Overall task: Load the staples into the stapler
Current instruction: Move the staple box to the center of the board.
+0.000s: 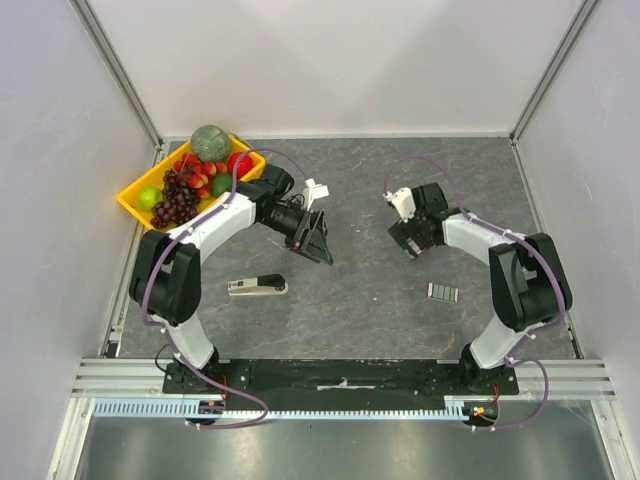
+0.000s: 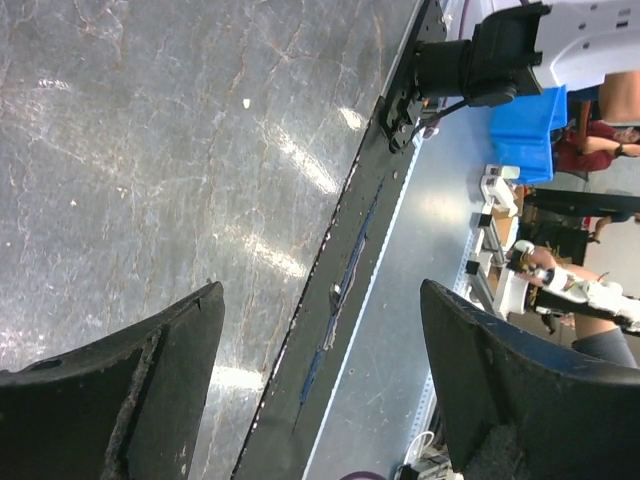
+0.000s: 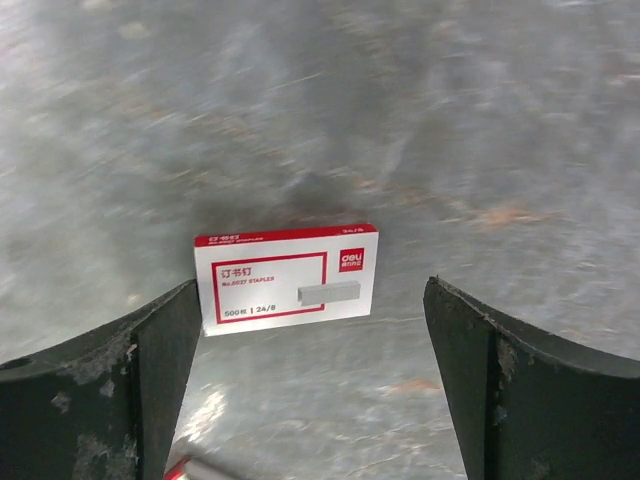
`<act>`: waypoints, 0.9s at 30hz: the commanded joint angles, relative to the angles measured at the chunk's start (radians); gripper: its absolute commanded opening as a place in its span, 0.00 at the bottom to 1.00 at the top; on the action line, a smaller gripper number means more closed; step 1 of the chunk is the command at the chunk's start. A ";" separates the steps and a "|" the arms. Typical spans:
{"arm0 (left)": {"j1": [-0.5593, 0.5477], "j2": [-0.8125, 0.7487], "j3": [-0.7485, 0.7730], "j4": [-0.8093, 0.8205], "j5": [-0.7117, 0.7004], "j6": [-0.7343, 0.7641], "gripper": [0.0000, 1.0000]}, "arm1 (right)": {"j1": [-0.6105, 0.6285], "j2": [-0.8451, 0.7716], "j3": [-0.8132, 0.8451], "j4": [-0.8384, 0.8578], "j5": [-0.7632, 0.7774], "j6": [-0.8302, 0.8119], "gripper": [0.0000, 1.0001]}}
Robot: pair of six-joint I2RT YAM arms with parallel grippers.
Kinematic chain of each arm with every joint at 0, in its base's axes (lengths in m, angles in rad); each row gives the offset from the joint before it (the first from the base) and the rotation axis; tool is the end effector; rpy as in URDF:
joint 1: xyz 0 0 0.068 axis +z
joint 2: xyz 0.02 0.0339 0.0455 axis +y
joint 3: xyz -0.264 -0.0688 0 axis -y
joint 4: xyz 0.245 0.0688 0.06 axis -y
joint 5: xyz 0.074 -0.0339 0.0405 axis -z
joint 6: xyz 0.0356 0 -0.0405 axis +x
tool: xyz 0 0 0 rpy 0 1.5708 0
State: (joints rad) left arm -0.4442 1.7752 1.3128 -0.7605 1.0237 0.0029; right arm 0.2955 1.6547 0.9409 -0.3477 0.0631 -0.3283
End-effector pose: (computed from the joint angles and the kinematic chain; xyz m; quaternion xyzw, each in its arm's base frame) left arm 0.3040 -0.1784 0.2294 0.2730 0.8185 -0.5037 0.0417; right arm 0.3068 0.0910 0.1659 -0.2893 0.9230 -0.0347 0.2512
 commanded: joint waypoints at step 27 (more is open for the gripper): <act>0.130 -0.327 -0.113 -0.119 -0.059 0.187 0.89 | -0.157 -0.431 -0.180 -0.478 -0.355 -0.653 0.98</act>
State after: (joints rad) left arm -0.3172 1.4876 1.2194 -0.8890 0.9691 0.1482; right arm 0.1383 1.2362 0.7845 -0.7414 -0.2497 -0.8864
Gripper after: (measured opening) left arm 0.884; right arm 0.982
